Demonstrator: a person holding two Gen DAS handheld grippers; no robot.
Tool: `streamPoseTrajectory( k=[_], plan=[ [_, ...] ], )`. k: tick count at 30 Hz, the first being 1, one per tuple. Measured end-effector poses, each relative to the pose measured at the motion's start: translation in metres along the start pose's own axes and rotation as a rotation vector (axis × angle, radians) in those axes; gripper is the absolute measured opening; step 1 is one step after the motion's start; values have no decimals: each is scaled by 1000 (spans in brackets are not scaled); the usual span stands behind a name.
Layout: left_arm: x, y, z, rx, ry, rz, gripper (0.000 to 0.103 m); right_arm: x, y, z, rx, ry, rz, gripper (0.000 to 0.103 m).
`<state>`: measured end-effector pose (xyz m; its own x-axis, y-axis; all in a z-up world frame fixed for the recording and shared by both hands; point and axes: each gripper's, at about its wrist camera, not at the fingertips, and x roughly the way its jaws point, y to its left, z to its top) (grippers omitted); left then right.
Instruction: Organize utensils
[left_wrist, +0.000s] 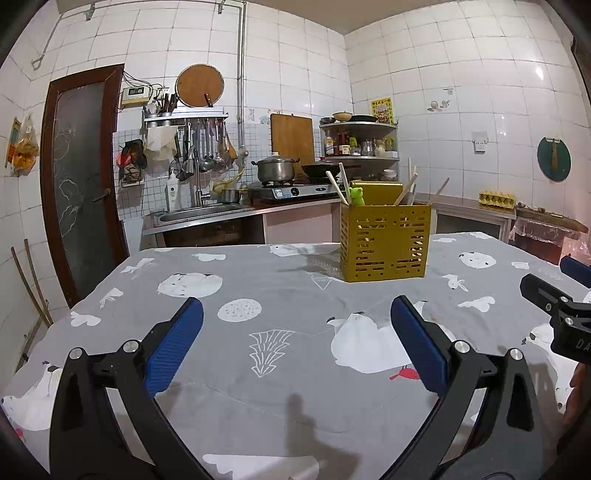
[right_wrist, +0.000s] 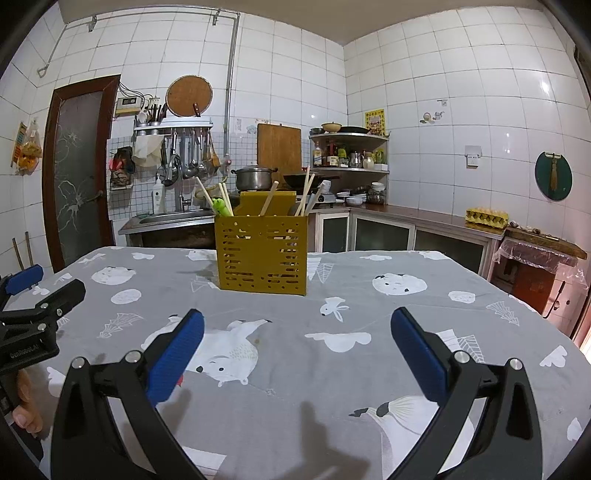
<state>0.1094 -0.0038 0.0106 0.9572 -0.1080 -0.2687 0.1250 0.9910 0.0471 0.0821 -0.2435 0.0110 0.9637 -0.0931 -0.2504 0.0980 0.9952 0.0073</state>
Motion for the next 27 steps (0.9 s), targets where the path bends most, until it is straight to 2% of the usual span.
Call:
streamPoseTrajectory(
  k=[27],
  plan=[
    [0,-2,0,1,-4,-1,98,-1,-1,1,-12,-2,-6,99]
  ],
)
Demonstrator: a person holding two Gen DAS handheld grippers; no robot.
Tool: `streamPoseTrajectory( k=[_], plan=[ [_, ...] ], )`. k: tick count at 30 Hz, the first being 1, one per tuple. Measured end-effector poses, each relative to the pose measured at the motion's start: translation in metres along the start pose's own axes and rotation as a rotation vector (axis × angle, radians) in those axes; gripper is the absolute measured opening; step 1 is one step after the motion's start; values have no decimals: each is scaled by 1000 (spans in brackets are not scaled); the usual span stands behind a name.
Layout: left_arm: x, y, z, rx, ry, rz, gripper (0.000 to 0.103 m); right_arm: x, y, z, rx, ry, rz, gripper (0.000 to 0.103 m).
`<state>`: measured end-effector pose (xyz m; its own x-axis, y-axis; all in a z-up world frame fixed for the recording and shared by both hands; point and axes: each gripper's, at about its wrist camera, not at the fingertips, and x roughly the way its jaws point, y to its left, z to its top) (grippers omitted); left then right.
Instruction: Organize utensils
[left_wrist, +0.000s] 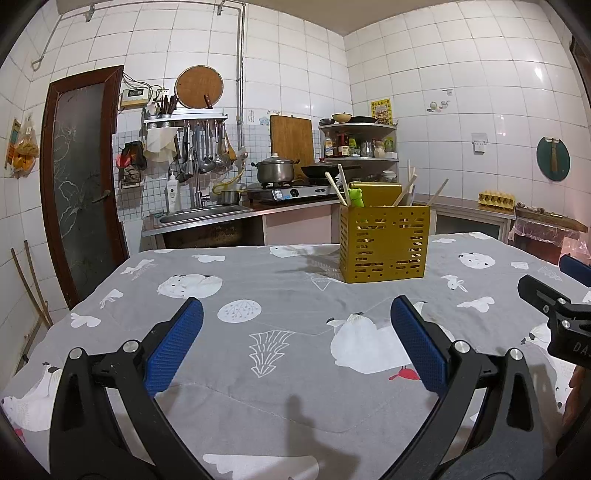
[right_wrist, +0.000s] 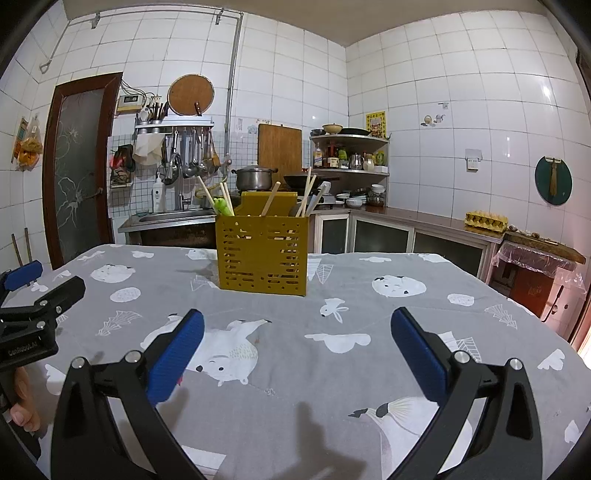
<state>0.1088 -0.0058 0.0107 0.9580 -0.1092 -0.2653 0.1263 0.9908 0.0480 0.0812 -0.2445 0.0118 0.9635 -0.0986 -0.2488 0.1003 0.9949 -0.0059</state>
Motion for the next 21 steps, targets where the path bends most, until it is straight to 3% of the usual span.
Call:
streamPoseTrajectory(
  k=[21],
  plan=[
    [1,0,1,-2,10,-2,98,0,0,0,0,-2,0,99]
  ],
)
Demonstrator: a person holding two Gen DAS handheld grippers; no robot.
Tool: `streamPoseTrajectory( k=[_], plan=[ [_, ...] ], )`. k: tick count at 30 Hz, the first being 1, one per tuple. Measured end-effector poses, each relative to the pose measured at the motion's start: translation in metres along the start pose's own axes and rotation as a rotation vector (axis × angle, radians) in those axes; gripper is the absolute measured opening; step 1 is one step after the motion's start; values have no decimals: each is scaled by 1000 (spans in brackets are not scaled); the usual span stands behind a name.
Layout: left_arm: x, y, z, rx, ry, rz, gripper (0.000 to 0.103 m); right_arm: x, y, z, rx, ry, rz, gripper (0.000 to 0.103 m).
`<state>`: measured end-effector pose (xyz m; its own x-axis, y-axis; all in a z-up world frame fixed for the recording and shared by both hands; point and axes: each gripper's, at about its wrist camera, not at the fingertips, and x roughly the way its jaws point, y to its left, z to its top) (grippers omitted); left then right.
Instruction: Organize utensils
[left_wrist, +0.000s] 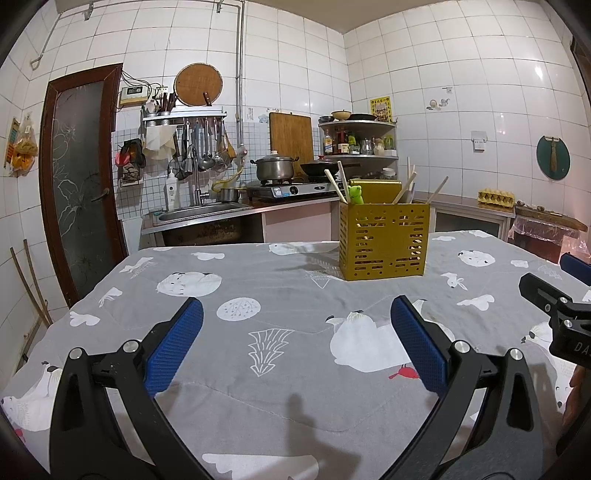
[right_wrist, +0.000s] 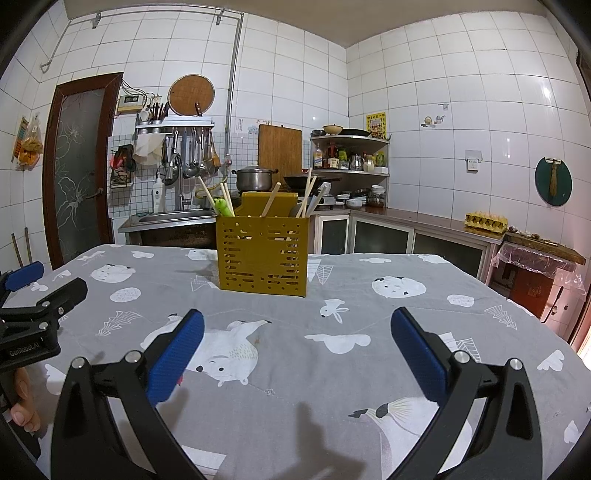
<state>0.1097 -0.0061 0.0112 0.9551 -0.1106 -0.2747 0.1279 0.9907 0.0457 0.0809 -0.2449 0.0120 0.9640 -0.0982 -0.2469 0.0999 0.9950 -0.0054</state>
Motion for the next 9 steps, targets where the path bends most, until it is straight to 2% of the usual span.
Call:
streamPoseTrajectory(
  k=[9],
  plan=[
    [3,1,-1,1,13,-2,98,0,0,0,0,-1,0,99]
  ],
)
